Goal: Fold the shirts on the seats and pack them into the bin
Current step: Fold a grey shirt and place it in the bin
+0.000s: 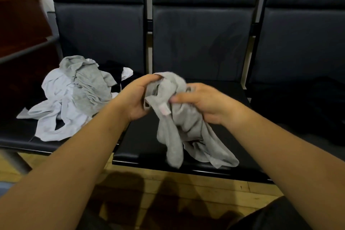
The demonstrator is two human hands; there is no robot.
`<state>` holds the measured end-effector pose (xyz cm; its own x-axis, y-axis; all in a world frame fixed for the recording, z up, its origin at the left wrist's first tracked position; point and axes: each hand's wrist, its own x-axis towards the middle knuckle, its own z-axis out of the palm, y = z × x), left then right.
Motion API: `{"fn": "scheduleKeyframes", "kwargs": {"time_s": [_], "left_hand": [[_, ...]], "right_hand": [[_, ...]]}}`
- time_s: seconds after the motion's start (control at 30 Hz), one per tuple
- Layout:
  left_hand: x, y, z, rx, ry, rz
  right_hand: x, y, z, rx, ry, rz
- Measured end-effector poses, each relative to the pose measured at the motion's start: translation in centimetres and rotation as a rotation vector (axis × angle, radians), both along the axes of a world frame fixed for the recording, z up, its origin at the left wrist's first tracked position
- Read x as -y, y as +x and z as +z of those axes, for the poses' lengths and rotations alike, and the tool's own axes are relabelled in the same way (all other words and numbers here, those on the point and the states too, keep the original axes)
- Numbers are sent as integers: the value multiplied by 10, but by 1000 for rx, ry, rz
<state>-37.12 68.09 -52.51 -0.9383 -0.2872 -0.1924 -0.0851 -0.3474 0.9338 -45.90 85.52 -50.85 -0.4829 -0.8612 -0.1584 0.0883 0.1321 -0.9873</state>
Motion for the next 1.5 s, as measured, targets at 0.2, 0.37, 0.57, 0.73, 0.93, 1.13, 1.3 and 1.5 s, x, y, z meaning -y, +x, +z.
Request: {"fn": "scheduleKeyframes", "kwargs": {"time_s": [0.2, 0.37, 0.57, 0.73, 0.93, 1.13, 1.3, 1.5], "left_hand": [[-4, -1, -39, 7, 20, -282], [-24, -9, -52, 60, -425, -375], [-7, -12, -29, 84, -55, -34], [17, -5, -17, 169, 5, 88], [35, 13, -11, -51, -5, -39], [53, 12, -16, -62, -81, 253], [55, 14, -14, 41, 155, 290], [45, 15, -4, -173, 111, 127]], "right_hand": [[-7, -35, 6, 636, -280, -374], [-18, -59, -10, 584, -181, -499], [-40, -85, -15, 270, 126, -461], [-59, -95, -9, 124, 277, -295], [-65, -107, -17, 334, -32, -310], [-75, -114, -23, 82, 122, -393], [-71, -107, -20, 210, 92, -440], [-69, -106, -21, 433, -72, -451]]}}
